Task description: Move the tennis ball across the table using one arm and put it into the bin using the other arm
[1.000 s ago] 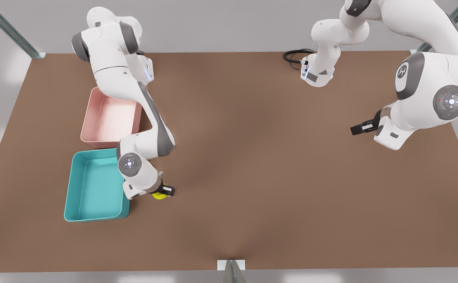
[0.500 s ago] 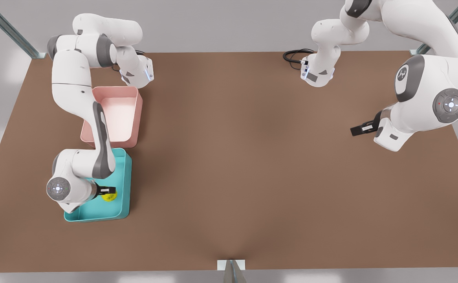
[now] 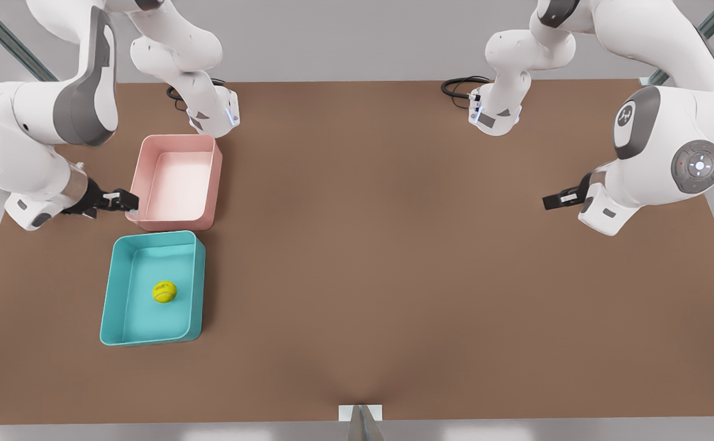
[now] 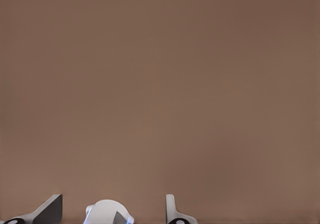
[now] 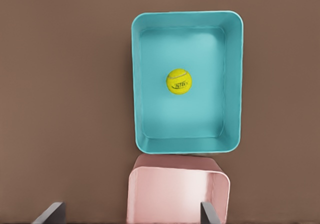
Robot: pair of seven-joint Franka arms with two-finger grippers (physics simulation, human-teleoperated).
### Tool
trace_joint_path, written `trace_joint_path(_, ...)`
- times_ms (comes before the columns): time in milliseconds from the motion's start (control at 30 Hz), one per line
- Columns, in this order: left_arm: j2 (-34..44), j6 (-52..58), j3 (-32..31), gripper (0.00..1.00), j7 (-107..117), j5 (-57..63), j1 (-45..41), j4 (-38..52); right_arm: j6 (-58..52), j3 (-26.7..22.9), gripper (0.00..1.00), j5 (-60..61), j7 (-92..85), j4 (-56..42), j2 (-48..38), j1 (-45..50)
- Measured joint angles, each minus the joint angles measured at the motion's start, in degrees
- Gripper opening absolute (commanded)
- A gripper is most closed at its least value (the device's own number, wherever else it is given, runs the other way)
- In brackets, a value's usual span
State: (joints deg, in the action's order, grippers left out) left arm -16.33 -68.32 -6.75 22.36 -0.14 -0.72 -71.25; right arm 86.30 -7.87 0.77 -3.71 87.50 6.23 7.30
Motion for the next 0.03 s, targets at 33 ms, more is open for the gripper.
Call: trace_joint_path(33, -0.17, 0.12, -0.01, 1.00, -0.03, -0.01, -0.05, -0.02, -0.01, -0.01, 1.00, 0.02, 0.17, 0.63, -0.44, -0.30)
